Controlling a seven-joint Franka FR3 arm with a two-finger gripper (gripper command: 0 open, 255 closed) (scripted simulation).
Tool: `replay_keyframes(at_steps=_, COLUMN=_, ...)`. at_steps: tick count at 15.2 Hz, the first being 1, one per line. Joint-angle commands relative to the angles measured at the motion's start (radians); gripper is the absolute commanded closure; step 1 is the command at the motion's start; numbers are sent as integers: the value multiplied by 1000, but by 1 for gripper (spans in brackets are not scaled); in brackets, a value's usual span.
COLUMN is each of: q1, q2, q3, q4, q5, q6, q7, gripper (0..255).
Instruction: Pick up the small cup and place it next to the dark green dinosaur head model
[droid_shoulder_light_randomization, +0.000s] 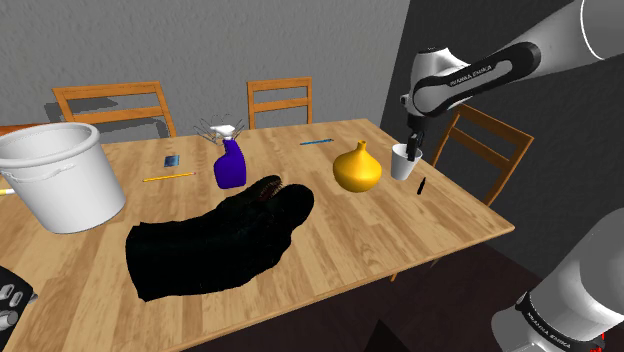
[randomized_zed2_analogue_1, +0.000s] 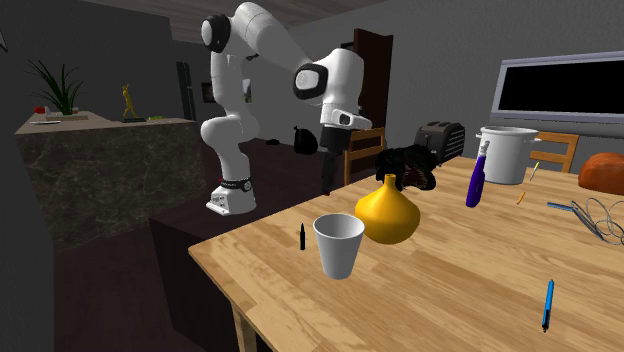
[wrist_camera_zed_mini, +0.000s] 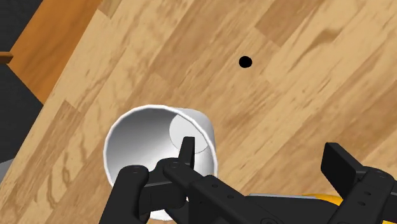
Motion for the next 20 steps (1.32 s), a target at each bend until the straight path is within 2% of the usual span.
replay_keyframes(at_steps=1, q1=-2, q2=83, q3=-2, q4=58, q5=5, q6=34, q7=-24, gripper=0)
replay_keyframes(at_steps=4, q1=-10, q2=192, q3=-2, q4=135, q5=11, q6=79, q7=-58, gripper=0)
replay_keyframes(at_steps=12, q1=-26, q2=255, q3=-8, q4=108, q5=12, q6=170, q7=-59, gripper=0)
replay_keyframes(at_steps=20, q1=-26, q2=255, q3=-8, q4=109, q5=12, q6=170, q7=-59, gripper=0)
